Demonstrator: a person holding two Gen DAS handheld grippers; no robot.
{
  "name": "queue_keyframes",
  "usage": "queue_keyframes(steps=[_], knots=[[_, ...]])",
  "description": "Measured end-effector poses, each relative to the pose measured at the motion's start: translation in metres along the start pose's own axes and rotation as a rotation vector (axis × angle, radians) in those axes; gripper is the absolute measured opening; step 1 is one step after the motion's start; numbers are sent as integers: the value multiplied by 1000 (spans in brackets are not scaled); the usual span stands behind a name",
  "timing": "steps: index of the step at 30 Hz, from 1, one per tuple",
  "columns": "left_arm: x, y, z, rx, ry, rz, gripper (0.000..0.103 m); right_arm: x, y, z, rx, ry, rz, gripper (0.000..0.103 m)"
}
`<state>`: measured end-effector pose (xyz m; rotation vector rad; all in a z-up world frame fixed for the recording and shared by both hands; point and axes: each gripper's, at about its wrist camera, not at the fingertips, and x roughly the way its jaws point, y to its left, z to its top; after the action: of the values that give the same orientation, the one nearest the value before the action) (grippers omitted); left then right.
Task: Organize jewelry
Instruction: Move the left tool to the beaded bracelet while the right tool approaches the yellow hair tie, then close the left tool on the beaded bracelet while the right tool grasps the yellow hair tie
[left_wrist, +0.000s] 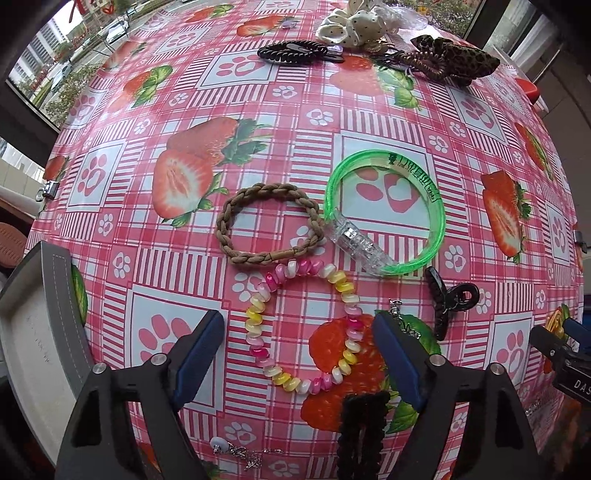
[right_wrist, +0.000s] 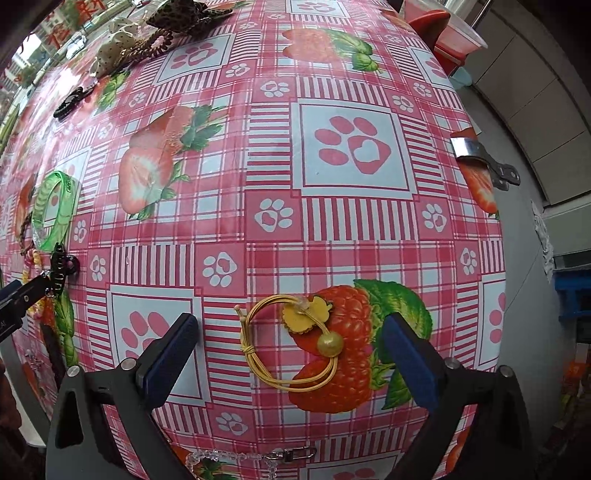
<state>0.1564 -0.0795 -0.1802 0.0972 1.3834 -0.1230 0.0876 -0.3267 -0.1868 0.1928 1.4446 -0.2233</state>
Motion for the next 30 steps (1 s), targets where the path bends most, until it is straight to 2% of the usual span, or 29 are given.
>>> queue_keyframes(steps=[2,4,6,7,8,9,11,14,15,22,23,30], knots=[[-4,-8,-1,27,-11,-7,66,-2,2,0,-8,-9,1,85],[-8,-14,0,45,-21,-12,56,-5,5,0,-15,-20,-1,73],[-11,-15,0,52,-28,-15,44,-8,5,0,-25,-30,1,51],[-12,-15,0,54,-29,-16,36,-9,6,1,-31,-34,7,46],[-13,-15,1,53,-29,-18,28,-10,12,5,-37,-33,8,34],[-14,-13,1,49,-27,-25,25,-12,14,2,-42,-34,15,25],[-18,-4,-5,31,-22,-46,25,-13,17,3,-53,-37,17,17],[-27,2,-7,25,-34,-54,25,-16,20,5,-44,-53,19,16],[-31,3,-8,25,-39,-58,25,-20,20,3,-32,-55,36,4],[-57,22,-20,7,-81,-89,23,-51,14,-6,14,-65,126,4],[-63,24,-24,4,-89,-98,14,-59,10,-10,17,-67,137,4],[-89,51,-41,-39,-125,-115,14,-88,16,-28,15,-92,179,4]])
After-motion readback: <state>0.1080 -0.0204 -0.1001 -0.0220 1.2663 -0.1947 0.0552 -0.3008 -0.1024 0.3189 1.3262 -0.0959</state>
